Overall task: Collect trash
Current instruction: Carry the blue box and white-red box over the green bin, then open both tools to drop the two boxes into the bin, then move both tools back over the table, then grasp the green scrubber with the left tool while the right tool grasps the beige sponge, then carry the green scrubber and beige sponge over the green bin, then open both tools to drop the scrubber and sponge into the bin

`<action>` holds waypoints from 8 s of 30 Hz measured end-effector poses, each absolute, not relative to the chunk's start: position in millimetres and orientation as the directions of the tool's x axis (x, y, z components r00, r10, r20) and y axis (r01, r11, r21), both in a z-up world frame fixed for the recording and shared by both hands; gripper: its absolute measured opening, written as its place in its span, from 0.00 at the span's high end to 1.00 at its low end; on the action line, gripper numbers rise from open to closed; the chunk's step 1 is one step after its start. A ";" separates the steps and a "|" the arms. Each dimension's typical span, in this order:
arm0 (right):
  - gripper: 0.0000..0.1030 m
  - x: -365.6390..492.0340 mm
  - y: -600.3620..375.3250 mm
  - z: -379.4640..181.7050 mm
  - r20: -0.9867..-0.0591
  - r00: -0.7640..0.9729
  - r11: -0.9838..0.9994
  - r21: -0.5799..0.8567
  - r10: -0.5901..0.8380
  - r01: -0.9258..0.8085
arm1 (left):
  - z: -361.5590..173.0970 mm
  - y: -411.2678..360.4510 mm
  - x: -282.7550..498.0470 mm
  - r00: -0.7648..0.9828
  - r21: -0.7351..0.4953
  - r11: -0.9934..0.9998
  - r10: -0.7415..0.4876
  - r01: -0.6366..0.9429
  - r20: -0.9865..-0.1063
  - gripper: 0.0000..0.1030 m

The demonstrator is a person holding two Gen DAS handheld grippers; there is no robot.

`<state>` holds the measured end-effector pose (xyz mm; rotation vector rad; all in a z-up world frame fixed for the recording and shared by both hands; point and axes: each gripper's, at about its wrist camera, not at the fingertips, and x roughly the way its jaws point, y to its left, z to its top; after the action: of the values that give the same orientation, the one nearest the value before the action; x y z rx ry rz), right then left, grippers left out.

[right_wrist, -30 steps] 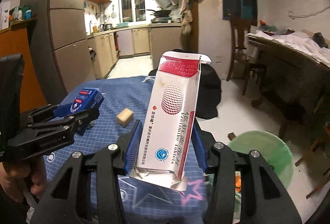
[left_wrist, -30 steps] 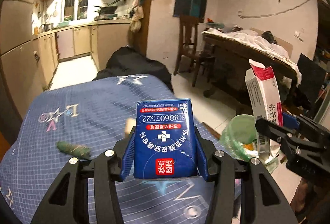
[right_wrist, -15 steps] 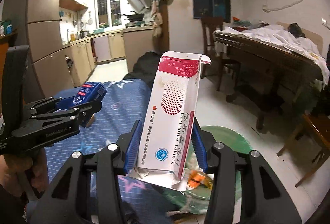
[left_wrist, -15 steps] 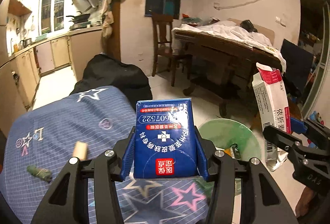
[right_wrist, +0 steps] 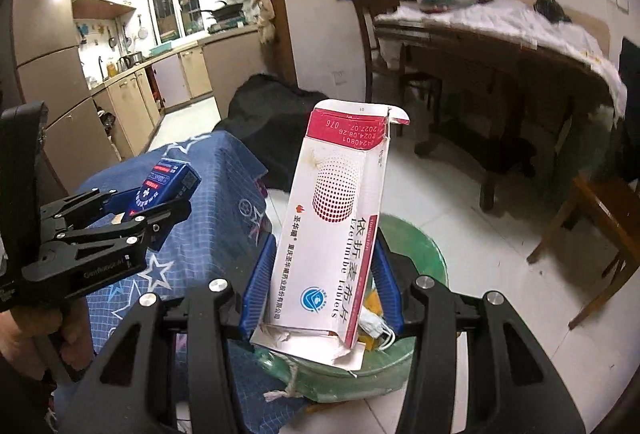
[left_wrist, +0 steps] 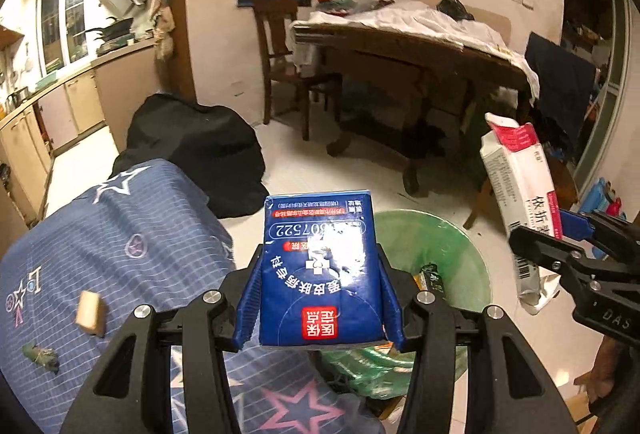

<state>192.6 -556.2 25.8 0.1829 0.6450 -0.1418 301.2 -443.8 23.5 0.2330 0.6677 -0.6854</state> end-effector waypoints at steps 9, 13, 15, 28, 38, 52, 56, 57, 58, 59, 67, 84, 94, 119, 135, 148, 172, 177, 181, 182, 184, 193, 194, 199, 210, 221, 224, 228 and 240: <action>0.56 201.5 -593.8 1.9 -0.693 0.721 0.958 0.198 -0.012 0.207 | -7.0 -488.3 315.3 0.499 -0.028 0.722 -0.505 0.691 -0.704 0.50; 0.56 209.2 -606.4 -11.3 -0.742 0.671 0.952 0.216 0.015 0.217 | -23.4 -504.6 329.1 0.446 -0.053 0.711 -0.496 0.702 -0.745 0.50; 0.56 211.2 -608.3 -16.2 -0.757 0.653 0.950 0.225 0.030 0.218 | -30.7 -509.1 335.4 0.423 -0.064 0.705 -0.493 0.706 -0.761 0.50; 0.56 222.1 -618.3 -41.1 -0.803 0.593 0.947 0.235 0.062 0.220 | -69.9 -524.6 362.1 0.371 -0.079 0.707 -0.458 0.703 -0.808 0.50; 0.55 229.4 -625.0 -46.9 -0.813 0.579 0.947 0.231 0.061 0.225 | -78.3 -528.4 363.6 0.371 -0.076 0.709 -0.453 0.701 -0.811 0.50; 0.41 227.2 -633.1 -45.5 -0.791 0.609 0.936 0.253 0.056 0.243 | -79.7 -525.3 367.6 0.394 -0.055 0.726 -0.433 0.685 -0.811 0.28; 0.41 222.9 -633.0 -42.6 -0.785 0.618 0.939 0.248 0.049 0.240 | -81.2 -521.5 367.2 0.392 -0.059 0.730 -0.432 0.681 -0.812 0.28; 0.41 222.1 -632.8 -42.1 -0.783 0.620 0.939 0.246 0.047 0.239 | -81.0 -521.0 366.2 0.391 -0.060 0.729 -0.433 0.682 -0.813 0.28; 0.41 221.4 -631.9 -41.5 -0.782 0.622 0.940 0.245 0.046 0.238 | -80.7 -520.4 365.2 0.390 -0.060 0.728 -0.433 0.683 -0.813 0.28; 0.41 219.9 -631.5 -40.7 -0.780 0.624 0.940 0.245 0.045 0.238 | -79.8 -521.3 363.9 0.391 -0.060 0.729 -0.433 0.682 -0.812 0.28; 0.26 186.4 -591.6 -16.9 -0.670 0.742 0.965 0.189 -0.009 0.182 | -70.3 -483.1 343.9 0.413 -0.061 0.730 -0.451 0.681 -0.791 0.28; 0.16 186.2 -436.3 -37.7 -0.602 0.764 0.965 0.245 0.230 -0.098 | -53.5 -213.9 342.9 0.597 -0.082 0.932 -0.293 0.354 -0.746 0.27; 0.16 220.8 -377.4 -40.1 -0.618 0.711 0.940 0.267 0.335 -0.211 | -82.3 -35.5 406.4 0.521 -0.249 0.965 -0.173 -0.079 -0.836 0.27; 0.16 289.6 -322.2 -46.4 -0.633 0.643 0.902 0.317 0.431 -0.292 | -94.9 -63.5 440.1 0.593 -0.224 0.968 -0.248 0.115 -0.766 0.84; 0.22 384.8 -265.5 -59.5 -0.684 0.602 0.911 0.310 0.412 -0.271 | -88.5 -12.1 388.9 0.627 -0.247 0.960 -0.273 0.131 -0.729 0.85; 0.64 405.2 -244.9 -74.1 -0.739 0.625 0.965 0.145 0.252 -0.218 | -82.0 -17.9 388.0 0.663 -0.218 0.970 -0.231 0.104 -0.712 0.85; 0.65 250.7 -346.6 47.7 -0.481 0.859 0.983 0.039 0.176 -0.180 | 36.3 -177.1 314.3 0.733 -0.153 0.904 -0.415 0.399 -0.539 0.85; 0.65 239.2 -385.8 55.7 -0.476 0.872 0.993 0.030 0.114 -0.114 | 49.2 -238.7 307.9 0.699 -0.138 0.864 -0.476 0.483 -0.534 0.85; 0.65 230.2 -415.8 59.1 -0.485 0.872 0.998 0.029 0.067 -0.061 | 52.5 -277.4 303.7 0.672 -0.131 0.837 -0.511 0.531 -0.536 0.85; 0.65 227.3 -424.5 60.2 -0.487 0.872 0.999 0.027 0.052 -0.045 | 53.3 -290.3 301.9 0.663 -0.129 0.828 -0.521 0.545 -0.538 0.85; 0.65 224.1 -438.9 61.5 -0.491 0.871 1.000 0.025 0.028 -0.018 | 52.1 -305.5 299.6 0.651 -0.127 0.817 -0.533 0.562 -0.541 0.85; 0.65 210.2 -498.5 57.4 -0.531 0.846 0.995 0.053 -0.044 0.086 | 50.0 -384.4 293.7 0.574 -0.125 0.748 -0.595 0.652 -0.562 0.85; 0.65 207.6 -504.4 55.5 -0.536 0.843 0.994 0.055 -0.049 0.093 | 49.7 -389.1 293.9 0.567 -0.123 0.740 -0.600 0.661 -0.565 0.85; 0.65 210.1 -538.4 43.4 -0.610 0.791 0.987 0.095 -0.047 0.131 | 41.4 -438.3 294.2 0.495 -0.116 0.686 -0.621 0.718 -0.607 0.85; 0.65 231.6 -596.5 0.3 -0.786 0.618 0.973 0.166 0.033 0.158 | -16.1 -522.9 333.2 0.296 -0.147 0.606 -0.568 0.782 -0.768 0.85; 0.65 247.2 -611.3 -42.3 -0.862 0.500 0.969 0.187 0.082 0.163 | -77.8 -562.2 356.0 0.183 -0.168 0.595 -0.483 0.786 -0.856 0.85; 0.65 247.2 -617.4 -47.4 -0.865 0.494 0.968 0.189 0.083 0.167 | -89.1 -563.5 360.9 0.188 -0.156 0.601 -0.469 0.784 -0.863 0.85; 0.65 247.0 -622.7 -52.2 -0.866 0.493 0.967 0.189 0.081 0.172 | -94.3 -563.2 364.5 0.194 -0.151 0.607 -0.464 0.780 -0.864 0.85; 0.65 249.2 -627.2 -55.7 -0.864 0.498 0.967 0.186 0.078 0.172 | -92.3 -563.9 363.5 0.204 -0.140 0.611 -0.458 0.779 -0.865 0.85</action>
<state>249.2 -627.2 -55.7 0.2624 1.0515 -0.0579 363.5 -563.9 -92.3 0.3631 1.0486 -0.8891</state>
